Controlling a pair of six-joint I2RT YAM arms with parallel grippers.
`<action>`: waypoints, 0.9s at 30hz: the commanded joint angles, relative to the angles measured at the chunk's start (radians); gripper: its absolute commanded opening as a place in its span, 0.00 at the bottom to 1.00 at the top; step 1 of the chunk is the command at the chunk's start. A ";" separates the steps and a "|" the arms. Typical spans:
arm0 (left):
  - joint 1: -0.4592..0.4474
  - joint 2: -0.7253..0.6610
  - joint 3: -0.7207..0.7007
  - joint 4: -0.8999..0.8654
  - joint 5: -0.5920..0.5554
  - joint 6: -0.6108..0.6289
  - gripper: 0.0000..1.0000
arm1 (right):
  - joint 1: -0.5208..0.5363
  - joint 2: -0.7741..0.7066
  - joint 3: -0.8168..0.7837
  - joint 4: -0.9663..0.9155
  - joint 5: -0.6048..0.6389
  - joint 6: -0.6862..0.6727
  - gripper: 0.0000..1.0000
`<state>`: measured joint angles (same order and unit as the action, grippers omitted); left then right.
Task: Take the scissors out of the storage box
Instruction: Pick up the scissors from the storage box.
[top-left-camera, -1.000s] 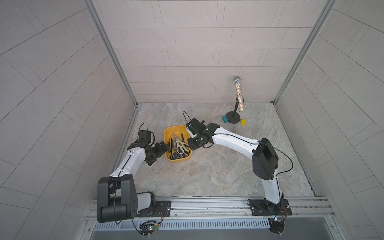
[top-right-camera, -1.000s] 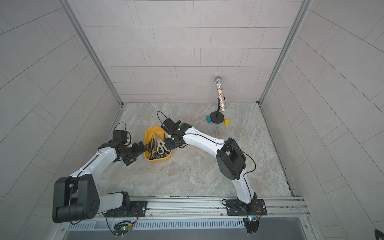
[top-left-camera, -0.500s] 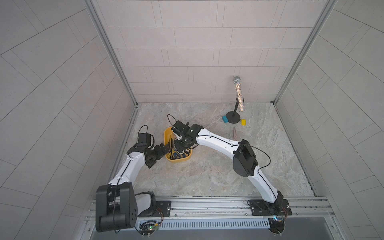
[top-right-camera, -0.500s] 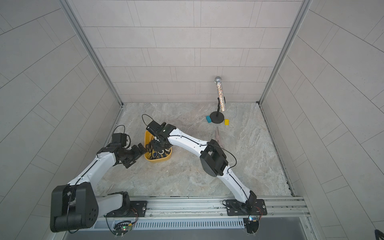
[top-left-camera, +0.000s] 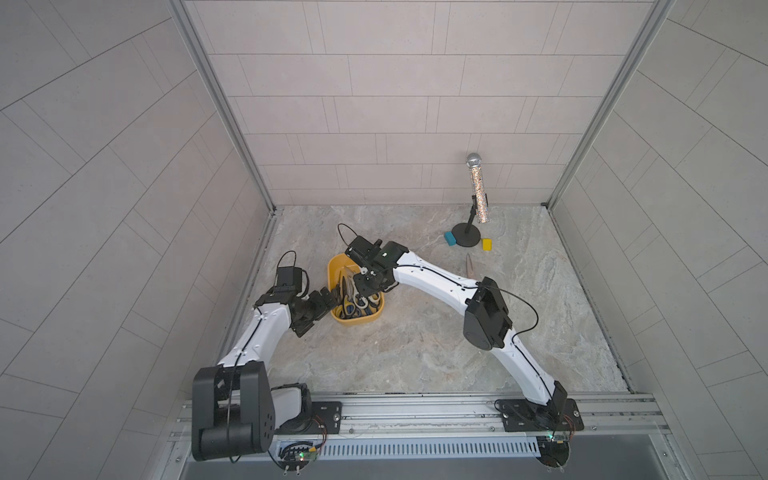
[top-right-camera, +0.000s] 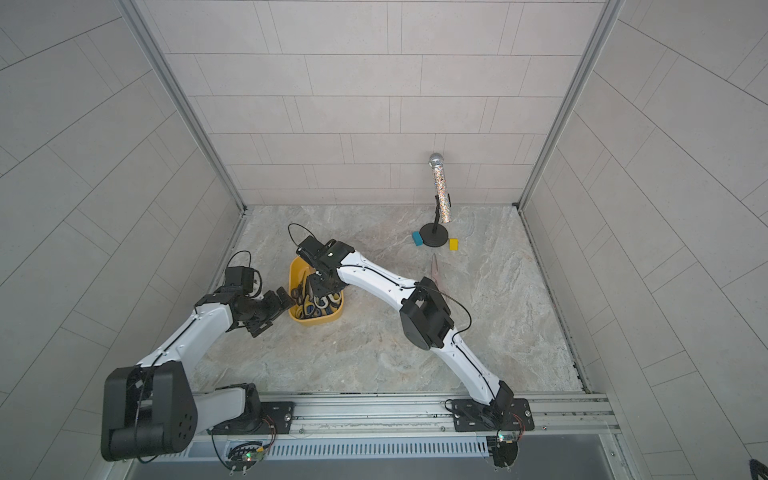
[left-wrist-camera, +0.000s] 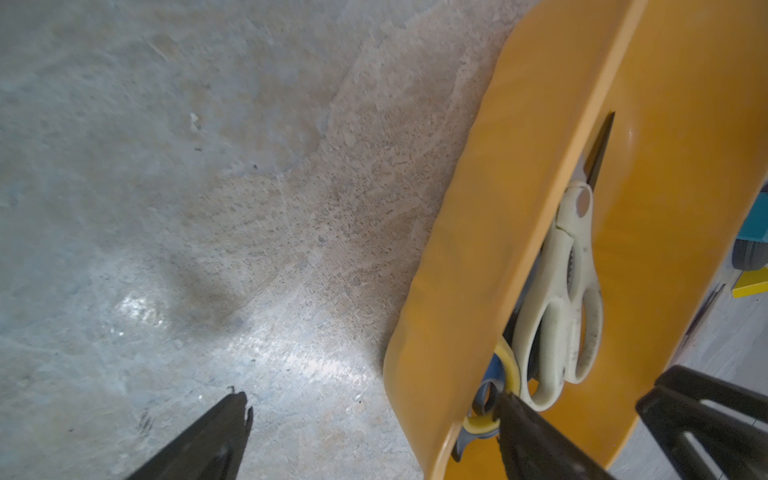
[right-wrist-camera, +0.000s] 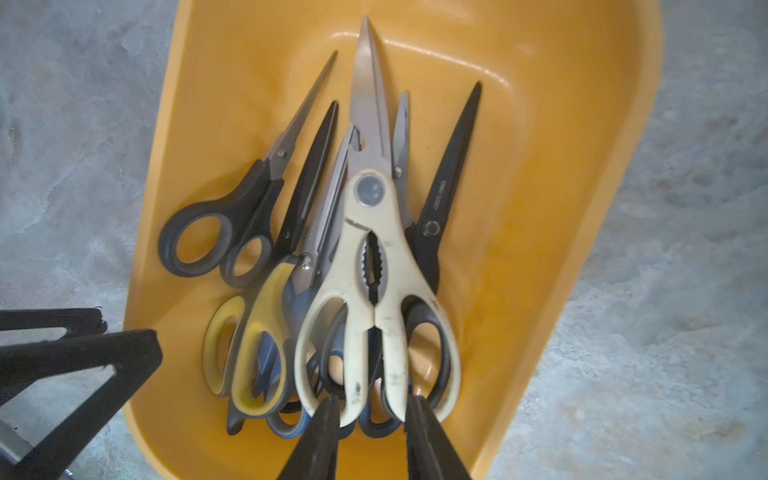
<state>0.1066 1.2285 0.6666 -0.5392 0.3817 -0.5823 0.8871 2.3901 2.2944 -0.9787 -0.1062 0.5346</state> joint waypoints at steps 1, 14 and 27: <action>0.005 0.005 0.013 -0.022 0.006 0.011 0.99 | -0.013 0.026 0.014 -0.037 -0.004 -0.055 0.32; 0.003 -0.015 0.065 -0.129 -0.039 0.032 0.98 | -0.011 0.074 0.046 -0.007 -0.047 -0.033 0.48; 0.003 -0.007 0.080 -0.160 -0.053 0.047 0.98 | -0.002 0.128 0.054 0.014 -0.049 -0.015 0.46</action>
<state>0.1066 1.2282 0.7219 -0.6659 0.3470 -0.5549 0.8772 2.4821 2.3356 -0.9501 -0.1692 0.5076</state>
